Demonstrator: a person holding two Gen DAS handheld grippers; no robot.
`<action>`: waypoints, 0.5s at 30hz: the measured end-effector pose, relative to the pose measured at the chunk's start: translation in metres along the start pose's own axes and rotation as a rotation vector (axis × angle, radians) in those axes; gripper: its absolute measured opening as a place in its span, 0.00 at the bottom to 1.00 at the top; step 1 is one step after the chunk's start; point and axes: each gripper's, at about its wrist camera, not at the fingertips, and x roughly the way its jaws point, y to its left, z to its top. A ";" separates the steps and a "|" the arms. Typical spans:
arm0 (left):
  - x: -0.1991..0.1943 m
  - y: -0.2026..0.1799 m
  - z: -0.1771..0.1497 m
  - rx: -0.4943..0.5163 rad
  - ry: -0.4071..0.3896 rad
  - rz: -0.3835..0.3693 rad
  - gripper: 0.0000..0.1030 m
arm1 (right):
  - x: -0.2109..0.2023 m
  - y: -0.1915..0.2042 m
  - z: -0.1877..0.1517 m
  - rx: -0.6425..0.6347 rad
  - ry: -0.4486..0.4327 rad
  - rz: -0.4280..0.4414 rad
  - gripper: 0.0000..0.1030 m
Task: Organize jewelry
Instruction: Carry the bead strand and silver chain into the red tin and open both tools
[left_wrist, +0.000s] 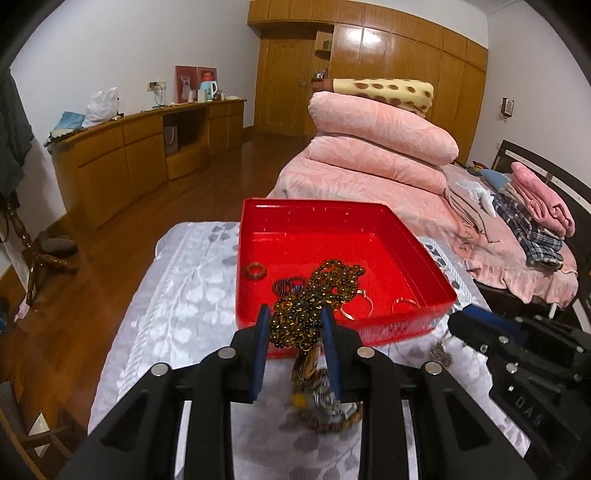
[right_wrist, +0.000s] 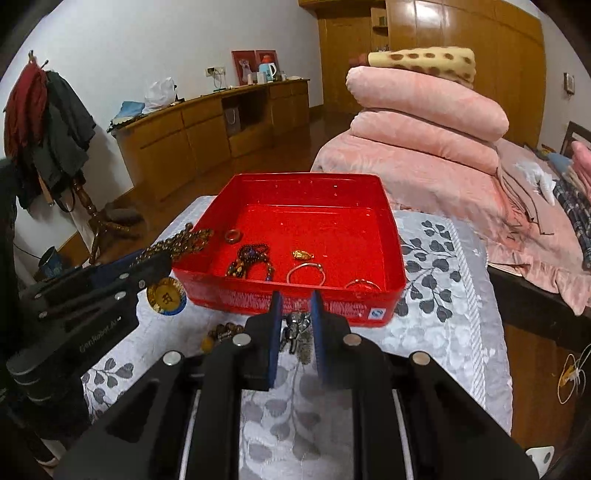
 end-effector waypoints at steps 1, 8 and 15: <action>0.005 -0.001 0.005 -0.002 0.003 0.001 0.26 | 0.003 0.000 0.002 0.000 0.004 0.001 0.11; 0.020 -0.002 0.021 -0.009 -0.001 -0.002 0.26 | 0.019 -0.010 0.016 0.013 0.013 0.009 0.03; 0.029 0.000 0.024 -0.018 0.009 -0.010 0.26 | 0.011 -0.017 0.024 0.017 -0.018 0.033 0.03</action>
